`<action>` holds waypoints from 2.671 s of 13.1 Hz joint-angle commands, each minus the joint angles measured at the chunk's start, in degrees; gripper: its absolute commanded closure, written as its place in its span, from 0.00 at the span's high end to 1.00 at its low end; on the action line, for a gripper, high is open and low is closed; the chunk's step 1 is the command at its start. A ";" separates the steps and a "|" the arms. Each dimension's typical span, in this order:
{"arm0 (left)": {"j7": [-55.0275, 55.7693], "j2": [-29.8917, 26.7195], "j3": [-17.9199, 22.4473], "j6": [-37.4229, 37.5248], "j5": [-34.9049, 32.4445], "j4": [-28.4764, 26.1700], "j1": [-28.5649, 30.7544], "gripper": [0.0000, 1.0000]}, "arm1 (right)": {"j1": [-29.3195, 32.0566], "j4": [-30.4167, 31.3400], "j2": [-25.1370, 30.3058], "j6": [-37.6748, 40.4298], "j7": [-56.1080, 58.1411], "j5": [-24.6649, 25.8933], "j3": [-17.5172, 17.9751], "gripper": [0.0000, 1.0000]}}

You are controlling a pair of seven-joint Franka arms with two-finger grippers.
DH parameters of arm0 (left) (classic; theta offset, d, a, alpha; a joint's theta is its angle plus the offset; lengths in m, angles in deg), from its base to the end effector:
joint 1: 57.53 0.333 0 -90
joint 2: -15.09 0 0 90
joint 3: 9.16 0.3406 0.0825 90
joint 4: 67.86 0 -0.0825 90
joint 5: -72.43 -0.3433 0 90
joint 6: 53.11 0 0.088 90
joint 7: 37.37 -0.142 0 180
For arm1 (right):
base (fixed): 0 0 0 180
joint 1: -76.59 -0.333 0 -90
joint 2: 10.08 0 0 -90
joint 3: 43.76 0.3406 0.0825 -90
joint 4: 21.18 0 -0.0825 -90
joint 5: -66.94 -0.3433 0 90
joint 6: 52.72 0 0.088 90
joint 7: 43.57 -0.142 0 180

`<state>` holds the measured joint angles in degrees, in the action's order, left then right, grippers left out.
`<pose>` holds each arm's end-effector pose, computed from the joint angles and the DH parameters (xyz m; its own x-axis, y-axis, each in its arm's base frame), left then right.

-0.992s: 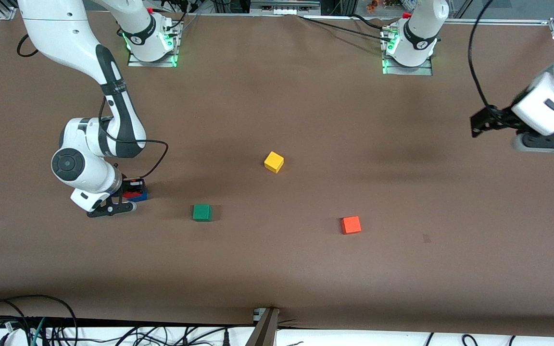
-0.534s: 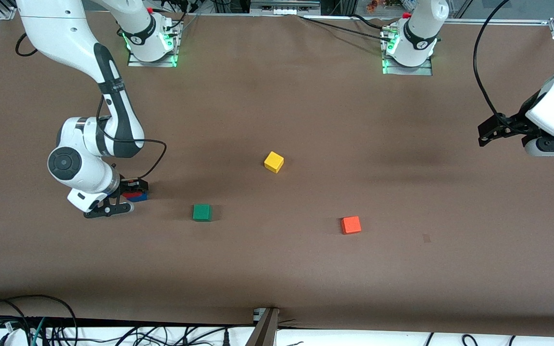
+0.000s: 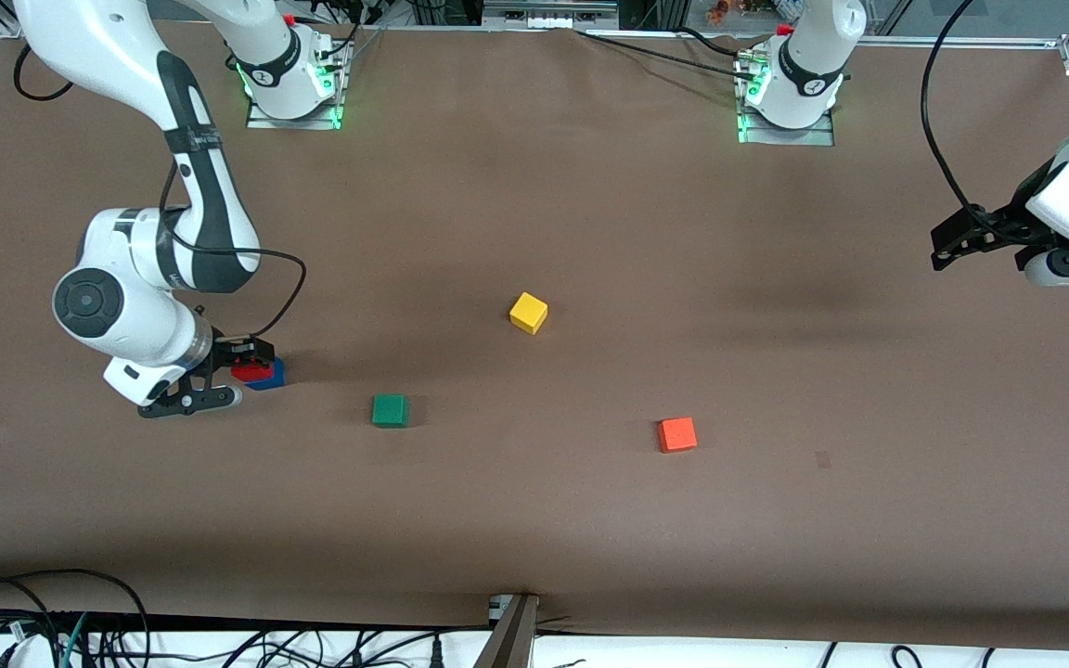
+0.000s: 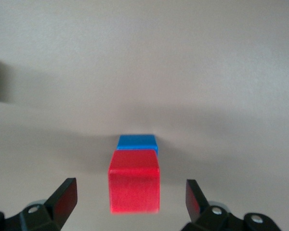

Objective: Pass red block to right arm, stack on blue

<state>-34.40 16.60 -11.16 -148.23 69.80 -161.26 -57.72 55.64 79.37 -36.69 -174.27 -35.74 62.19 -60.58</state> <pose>0.5289 -0.0139 0.5826 0.9999 0.0095 0.0059 0.0097 -0.9990 -0.0446 0.6202 0.0678 0.3193 0.9795 0.1831 -0.0836 0.1878 -0.9808 0.0520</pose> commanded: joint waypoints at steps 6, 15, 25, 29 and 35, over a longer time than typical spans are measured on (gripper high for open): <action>-1.21 -9.22 -1.17 -6.45 0.18 -12.65 1.60 1.00 | -0.06 -17.30 1.82 27.65 -0.80 0.71 -2.43 1.00; -1.12 -3.89 -2.05 -1.47 0.00 -4.60 2.13 1.00 | 0.47 -32.70 3.04 49.81 -0.53 0.36 -5.85 1.00; -0.68 -4.15 -2.57 -0.06 0.00 -4.60 1.69 1.00 | 14.62 -21.03 17.79 48.09 -17.85 4.84 13.74 1.00; -0.59 -4.06 -3.36 -0.06 0.00 -4.52 1.60 1.00 | 15.49 -16.88 23.77 45.70 -15.56 4.75 15.24 1.00; -0.60 -4.15 -3.54 0.11 -0.09 -4.52 1.25 1.00 | 16.55 -17.15 25.99 45.96 -8.02 6.85 15.06 1.00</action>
<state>-34.41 11.82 -14.42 -149.57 69.80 -167.48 -56.57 71.17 60.24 -11.78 -127.72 -47.33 67.16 -46.56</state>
